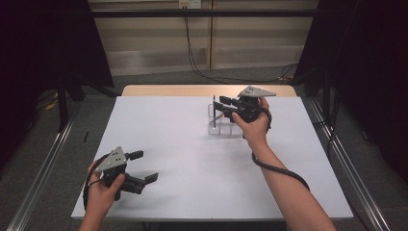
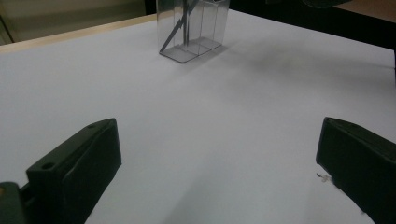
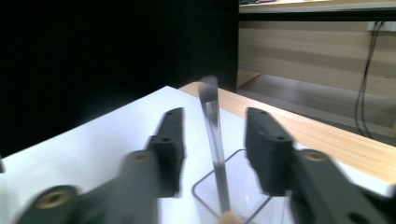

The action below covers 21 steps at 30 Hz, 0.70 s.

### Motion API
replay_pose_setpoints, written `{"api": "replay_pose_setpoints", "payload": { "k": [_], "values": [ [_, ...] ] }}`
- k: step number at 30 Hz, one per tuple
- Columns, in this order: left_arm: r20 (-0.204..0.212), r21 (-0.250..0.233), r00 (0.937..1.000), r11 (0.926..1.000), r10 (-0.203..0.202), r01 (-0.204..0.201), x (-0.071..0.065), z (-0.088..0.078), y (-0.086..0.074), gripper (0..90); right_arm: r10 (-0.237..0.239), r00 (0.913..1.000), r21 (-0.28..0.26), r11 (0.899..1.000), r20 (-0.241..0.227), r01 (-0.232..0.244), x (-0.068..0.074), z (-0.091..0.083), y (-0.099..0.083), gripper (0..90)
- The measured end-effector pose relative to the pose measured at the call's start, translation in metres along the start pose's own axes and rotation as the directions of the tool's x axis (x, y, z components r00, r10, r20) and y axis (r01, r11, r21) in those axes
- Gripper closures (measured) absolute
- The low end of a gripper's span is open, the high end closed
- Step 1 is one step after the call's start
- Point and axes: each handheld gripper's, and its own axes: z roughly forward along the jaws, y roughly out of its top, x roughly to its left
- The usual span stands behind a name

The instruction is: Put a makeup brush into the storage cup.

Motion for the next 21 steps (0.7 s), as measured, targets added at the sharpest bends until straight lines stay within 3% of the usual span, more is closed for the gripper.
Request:
{"api": "replay_pose_setpoints", "payload": {
  "k": [2,9,21],
  "values": [
    [-0.006,0.000,1.0000,1.0000,-0.001,0.001,-0.001,0.001,0.000,0.0,0.011,0.9999,-0.002,1.000,0.005,-0.011,0.001,-0.002,0.000,43.4],
    [0.000,0.005,0.9999,0.9999,0.012,-0.012,-0.001,0.004,0.001,0.0,0.029,0.9993,-0.012,0.999,-0.026,-0.029,0.001,-0.010,-0.002,27.5],
    [0.006,-0.002,0.9999,0.9999,0.015,-0.015,-0.003,0.006,0.004,0.0,-0.011,0.9985,0.002,1.000,-0.054,0.011,0.011,-0.021,-0.003,18.2]
  ]
}}
